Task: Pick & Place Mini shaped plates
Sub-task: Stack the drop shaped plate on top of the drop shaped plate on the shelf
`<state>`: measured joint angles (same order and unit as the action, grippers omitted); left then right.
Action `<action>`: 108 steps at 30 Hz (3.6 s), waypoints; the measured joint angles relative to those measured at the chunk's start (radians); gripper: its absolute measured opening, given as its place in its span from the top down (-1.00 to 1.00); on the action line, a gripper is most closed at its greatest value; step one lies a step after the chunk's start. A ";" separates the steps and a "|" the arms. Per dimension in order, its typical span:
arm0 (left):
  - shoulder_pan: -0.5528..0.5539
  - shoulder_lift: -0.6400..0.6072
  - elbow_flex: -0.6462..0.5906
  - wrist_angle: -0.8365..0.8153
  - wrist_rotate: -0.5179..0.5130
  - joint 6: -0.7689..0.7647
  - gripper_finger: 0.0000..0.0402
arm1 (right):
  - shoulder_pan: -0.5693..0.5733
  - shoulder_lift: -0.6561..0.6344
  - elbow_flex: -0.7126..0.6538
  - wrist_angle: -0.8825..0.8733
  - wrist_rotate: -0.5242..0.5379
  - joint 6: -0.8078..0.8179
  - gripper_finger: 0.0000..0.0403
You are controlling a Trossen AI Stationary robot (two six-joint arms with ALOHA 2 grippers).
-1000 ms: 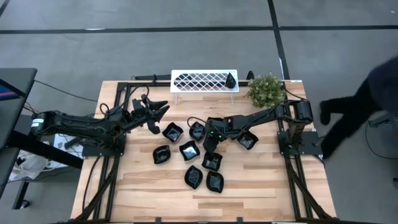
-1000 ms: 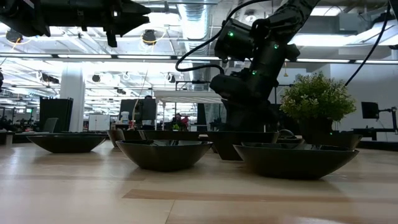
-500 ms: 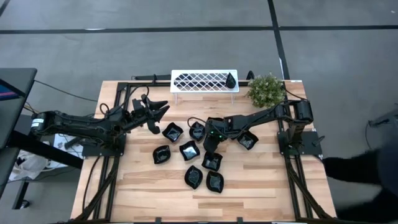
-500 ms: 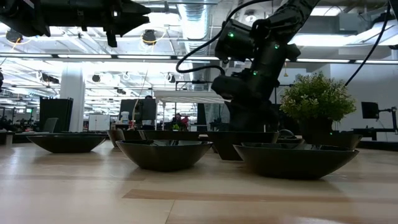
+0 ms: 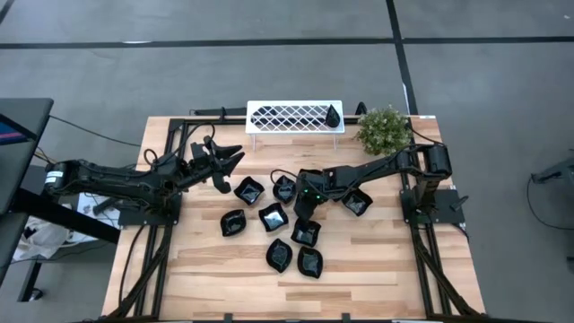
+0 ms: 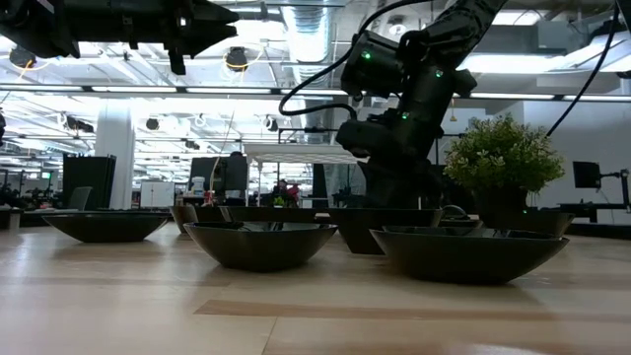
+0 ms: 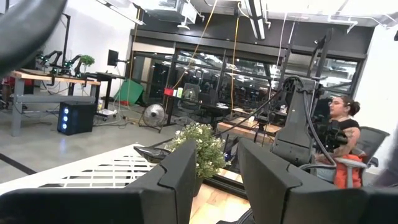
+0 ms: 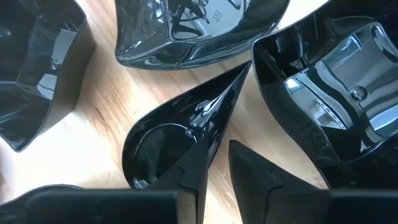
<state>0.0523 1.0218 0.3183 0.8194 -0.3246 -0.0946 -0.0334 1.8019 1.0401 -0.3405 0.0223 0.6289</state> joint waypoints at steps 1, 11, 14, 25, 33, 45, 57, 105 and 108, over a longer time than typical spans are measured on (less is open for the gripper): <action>0.000 0.000 0.000 0.000 0.000 0.000 0.39 | 0.000 0.000 0.000 0.000 0.000 0.000 0.72; 0.000 0.000 0.000 0.000 0.000 0.000 0.39 | 0.000 -0.024 0.001 0.003 0.000 -0.011 0.95; 0.000 0.000 0.000 0.000 0.000 0.000 0.39 | 0.000 -0.033 0.001 0.001 0.001 -0.018 0.99; 0.000 0.000 0.000 0.000 0.000 0.000 0.39 | 0.006 -0.093 0.001 -0.017 -0.004 -0.029 0.97; 0.000 0.000 0.000 0.000 0.000 0.000 0.39 | 0.020 -0.080 0.000 -0.035 -0.023 -0.026 0.74; 0.000 0.000 0.000 0.000 0.000 0.000 0.39 | 0.019 -0.080 0.000 -0.034 0.030 -0.026 0.26; 0.000 0.000 0.000 0.000 0.000 0.000 0.39 | 0.019 -0.080 0.000 -0.033 0.058 -0.036 0.23; 0.000 0.000 0.000 0.004 0.007 0.000 0.39 | 0.058 0.000 -0.001 -0.041 0.147 0.047 0.33; 0.000 0.000 0.000 0.004 0.007 0.000 0.39 | 0.056 0.000 -0.001 -0.040 0.136 0.045 0.33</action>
<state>0.0521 1.0218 0.3183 0.8234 -0.3172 -0.0948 0.0231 1.8015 1.0389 -0.3805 0.1579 0.6743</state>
